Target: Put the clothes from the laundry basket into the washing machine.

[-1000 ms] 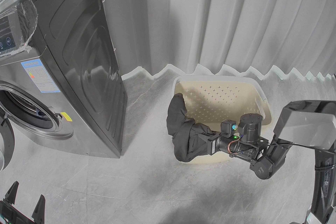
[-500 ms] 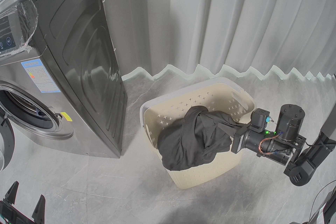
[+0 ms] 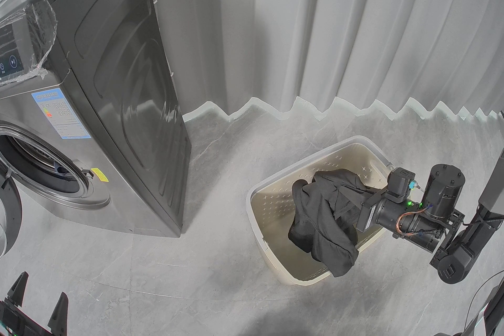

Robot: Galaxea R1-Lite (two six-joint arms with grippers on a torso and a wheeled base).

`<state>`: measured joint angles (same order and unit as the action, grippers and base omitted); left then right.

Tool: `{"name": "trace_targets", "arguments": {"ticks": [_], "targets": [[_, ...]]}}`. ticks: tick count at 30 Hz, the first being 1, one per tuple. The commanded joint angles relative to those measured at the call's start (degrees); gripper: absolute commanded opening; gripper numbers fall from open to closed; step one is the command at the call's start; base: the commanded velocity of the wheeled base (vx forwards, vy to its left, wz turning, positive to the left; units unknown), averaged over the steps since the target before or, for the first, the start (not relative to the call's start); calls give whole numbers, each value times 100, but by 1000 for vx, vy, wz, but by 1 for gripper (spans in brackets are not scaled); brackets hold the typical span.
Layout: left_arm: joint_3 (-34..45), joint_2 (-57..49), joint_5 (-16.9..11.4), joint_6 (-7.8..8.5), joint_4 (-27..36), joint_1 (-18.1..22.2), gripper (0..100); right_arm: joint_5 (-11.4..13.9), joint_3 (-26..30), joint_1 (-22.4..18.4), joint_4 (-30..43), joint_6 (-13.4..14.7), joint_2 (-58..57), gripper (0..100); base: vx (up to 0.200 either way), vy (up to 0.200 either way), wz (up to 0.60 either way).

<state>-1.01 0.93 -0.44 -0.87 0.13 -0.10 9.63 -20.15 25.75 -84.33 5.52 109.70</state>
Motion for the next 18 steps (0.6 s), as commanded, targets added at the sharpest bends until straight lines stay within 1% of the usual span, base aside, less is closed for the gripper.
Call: {"name": "trace_targets", "arguments": {"ticks": [1,3,6,10,14,18], "targets": [[92,-93,0,-10,4,1,100,-23,29,44,-74,19,-28,0,0,0,0],[92,-93,0,-10,4,1,100,-40,29,44,-145,19,-81,0,0,0,0],[92,-93,0,-10,-5,1,100,-198,29,53,-215,19,-177,0,0,0,0],[92,-93,0,-10,4,1,100,-278,117,71,-347,19,-415,0,0,0,0],[92,-93,0,7,-5,1,100,-550,240,124,-241,-25,-1012,0,0,0,0],[92,-93,0,-19,4,1,100,-787,310,168,-74,-95,-1504,0,0,0,0]]}}
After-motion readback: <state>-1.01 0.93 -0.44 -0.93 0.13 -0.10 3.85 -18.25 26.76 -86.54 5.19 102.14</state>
